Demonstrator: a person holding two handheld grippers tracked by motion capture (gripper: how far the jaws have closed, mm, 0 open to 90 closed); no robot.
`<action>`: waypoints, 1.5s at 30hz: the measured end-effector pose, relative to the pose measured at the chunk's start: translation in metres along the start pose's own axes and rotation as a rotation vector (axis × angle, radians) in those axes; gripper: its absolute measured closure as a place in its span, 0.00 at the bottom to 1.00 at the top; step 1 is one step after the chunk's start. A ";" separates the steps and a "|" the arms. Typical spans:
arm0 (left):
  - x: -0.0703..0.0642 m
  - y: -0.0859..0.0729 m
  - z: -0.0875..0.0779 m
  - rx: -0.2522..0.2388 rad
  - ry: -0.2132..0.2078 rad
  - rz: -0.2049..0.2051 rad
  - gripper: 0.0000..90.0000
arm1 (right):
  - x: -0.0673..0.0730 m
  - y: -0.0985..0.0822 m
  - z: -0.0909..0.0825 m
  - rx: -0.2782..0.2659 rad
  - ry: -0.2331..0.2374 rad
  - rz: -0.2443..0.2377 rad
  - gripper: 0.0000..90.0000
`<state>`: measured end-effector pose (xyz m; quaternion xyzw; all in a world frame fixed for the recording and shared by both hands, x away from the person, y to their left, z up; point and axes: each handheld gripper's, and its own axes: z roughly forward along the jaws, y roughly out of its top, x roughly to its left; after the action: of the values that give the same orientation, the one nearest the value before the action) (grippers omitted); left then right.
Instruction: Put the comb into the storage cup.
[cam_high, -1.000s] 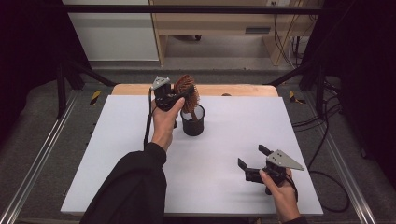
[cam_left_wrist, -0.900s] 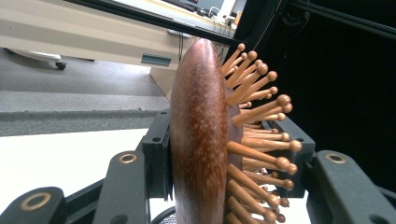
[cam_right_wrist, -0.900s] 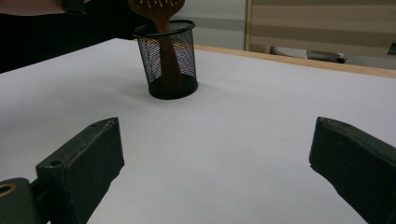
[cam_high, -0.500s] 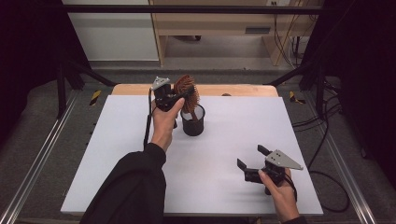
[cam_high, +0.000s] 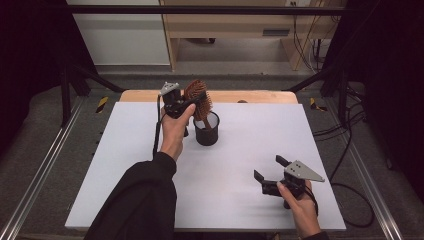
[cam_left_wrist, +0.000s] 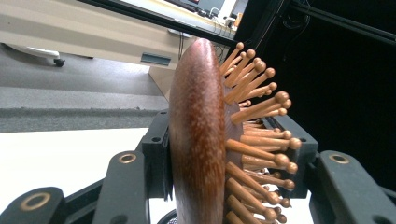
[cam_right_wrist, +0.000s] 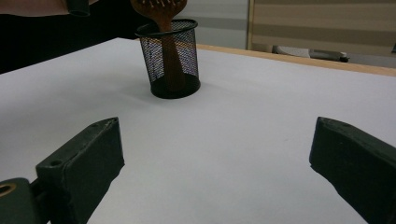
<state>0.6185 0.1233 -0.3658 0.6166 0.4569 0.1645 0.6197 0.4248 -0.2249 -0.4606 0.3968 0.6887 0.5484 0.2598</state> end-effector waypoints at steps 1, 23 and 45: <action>0.000 0.000 0.000 -0.001 0.001 -0.003 0.54 | 0.000 0.000 0.000 0.000 0.000 0.001 0.04; 0.021 0.001 -0.001 0.029 0.013 -0.008 0.49 | 0.000 0.000 0.000 -0.001 0.005 0.006 0.04; 0.030 -0.001 0.003 0.026 0.013 -0.026 0.47 | 0.000 0.000 0.000 0.003 0.015 0.001 0.04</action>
<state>0.6367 0.1443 -0.3786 0.6176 0.4708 0.1545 0.6108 0.4248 -0.2255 -0.4603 0.3932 0.6913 0.5505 0.2538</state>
